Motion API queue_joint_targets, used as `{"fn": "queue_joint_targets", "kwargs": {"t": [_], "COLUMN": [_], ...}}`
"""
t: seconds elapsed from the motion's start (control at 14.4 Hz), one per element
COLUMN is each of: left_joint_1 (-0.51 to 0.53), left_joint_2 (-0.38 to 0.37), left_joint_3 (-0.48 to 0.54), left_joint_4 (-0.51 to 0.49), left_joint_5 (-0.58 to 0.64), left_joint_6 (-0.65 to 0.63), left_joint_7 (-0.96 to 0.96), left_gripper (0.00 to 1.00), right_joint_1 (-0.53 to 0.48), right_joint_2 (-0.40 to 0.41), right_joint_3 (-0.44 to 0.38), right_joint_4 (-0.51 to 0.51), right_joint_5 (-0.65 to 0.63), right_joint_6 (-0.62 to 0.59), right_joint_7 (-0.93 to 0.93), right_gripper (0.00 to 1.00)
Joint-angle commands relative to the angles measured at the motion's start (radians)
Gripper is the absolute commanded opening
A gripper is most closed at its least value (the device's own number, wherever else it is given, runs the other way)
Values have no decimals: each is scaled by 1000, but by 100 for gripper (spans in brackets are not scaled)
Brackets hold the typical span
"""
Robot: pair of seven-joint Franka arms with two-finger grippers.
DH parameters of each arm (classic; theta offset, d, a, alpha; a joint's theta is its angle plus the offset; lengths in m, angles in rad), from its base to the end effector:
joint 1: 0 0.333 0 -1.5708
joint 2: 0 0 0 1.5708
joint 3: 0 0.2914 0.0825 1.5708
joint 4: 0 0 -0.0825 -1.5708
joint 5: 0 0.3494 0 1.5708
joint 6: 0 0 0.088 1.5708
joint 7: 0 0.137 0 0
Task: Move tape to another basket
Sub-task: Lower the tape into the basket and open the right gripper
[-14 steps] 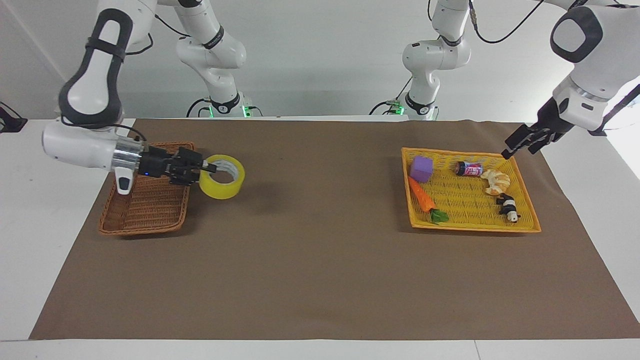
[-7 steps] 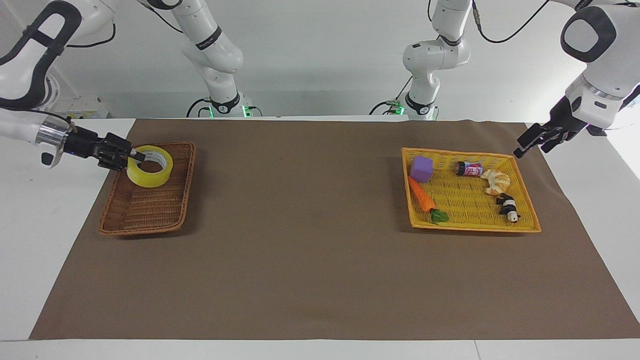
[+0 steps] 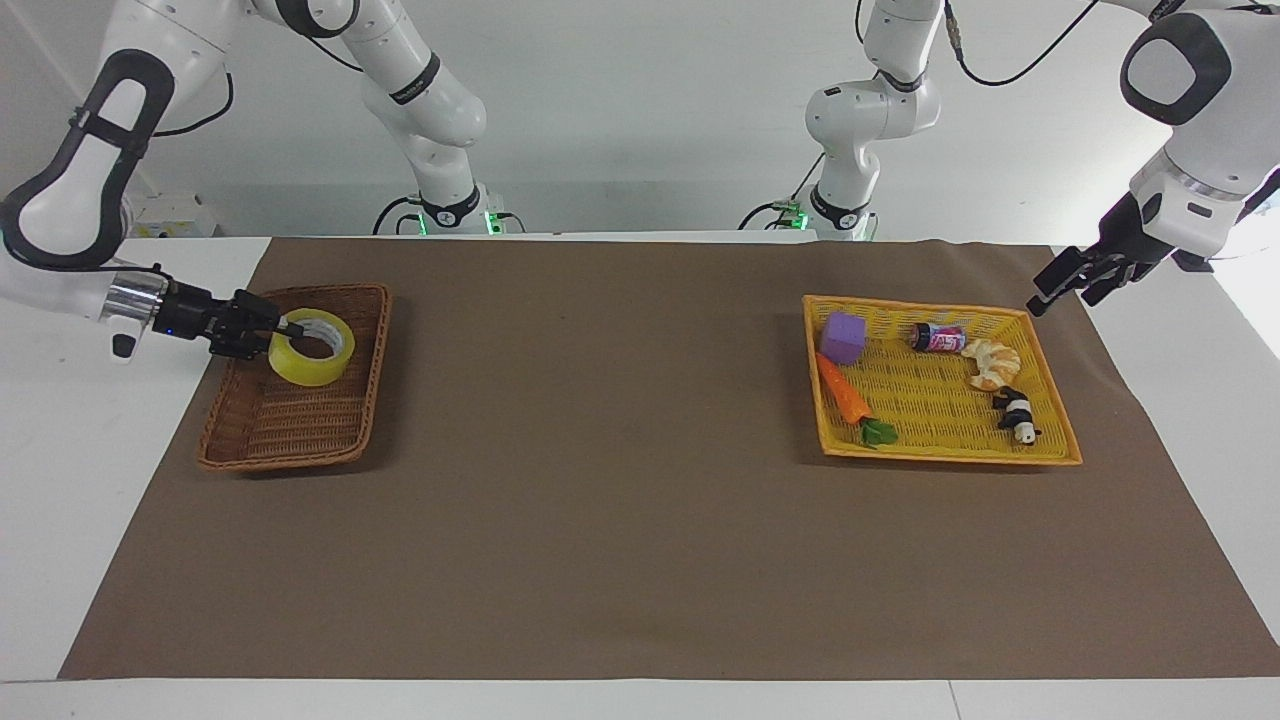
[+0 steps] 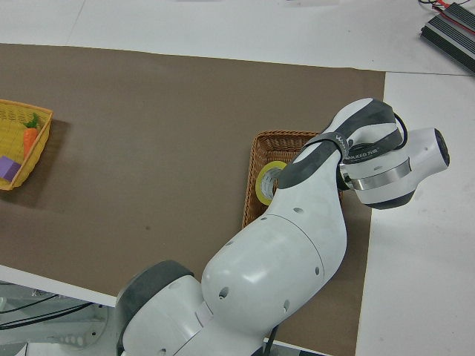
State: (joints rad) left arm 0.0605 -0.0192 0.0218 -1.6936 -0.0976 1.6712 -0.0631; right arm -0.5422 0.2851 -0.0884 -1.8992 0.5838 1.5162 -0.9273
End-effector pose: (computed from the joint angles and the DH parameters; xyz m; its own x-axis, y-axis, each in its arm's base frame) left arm 0.5198 0.0305 0.5352 0.9880 0.1542 -0.0098 0.1545 -0.9832 0.0969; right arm 0.4439 -0.2259 0.3114 0.9915 0.1277 -0.0230 0.0678 -0.6607 -0.7476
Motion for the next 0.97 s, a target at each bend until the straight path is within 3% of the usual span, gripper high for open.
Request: {"fn": "queue_joint_targets", "kwargs": {"t": [0.0,0.21,0.62,0.69,0.76,0.83,0.9], "left_joint_1": [51,44,39,39,36,35,35], "left_joint_2": [1,4,7,7,7,7,5], "left_joint_3": [-28,-49,-80,-82,-80,-80,-80], "left_joint_4": [11,25,61,61,63,64,64], "left_joint_5": [29,96,119,119,118,116,113], "left_joint_6": [-22,-80,-145,-156,-159,-157,-153], "left_joint_7": [52,59,103,129,134,134,135], "left_gripper": [99,99,99,99,99,99,99], "right_joint_1": [8,15,16,16,15,13,13], "right_joint_2": [-18,-26,-49,-49,-49,-49,-47], "right_joint_3": [4,6,9,9,9,9,9], "right_joint_4": [-40,-69,-147,-147,-144,-144,-136], "right_joint_5": [-36,-39,-39,-39,-39,-39,-41], "right_joint_6": [21,33,107,108,114,133,136], "right_joint_7": [-35,-35,-65,-65,-64,-64,-65], "right_gripper": [0,1,4,16,63,99,100]}}
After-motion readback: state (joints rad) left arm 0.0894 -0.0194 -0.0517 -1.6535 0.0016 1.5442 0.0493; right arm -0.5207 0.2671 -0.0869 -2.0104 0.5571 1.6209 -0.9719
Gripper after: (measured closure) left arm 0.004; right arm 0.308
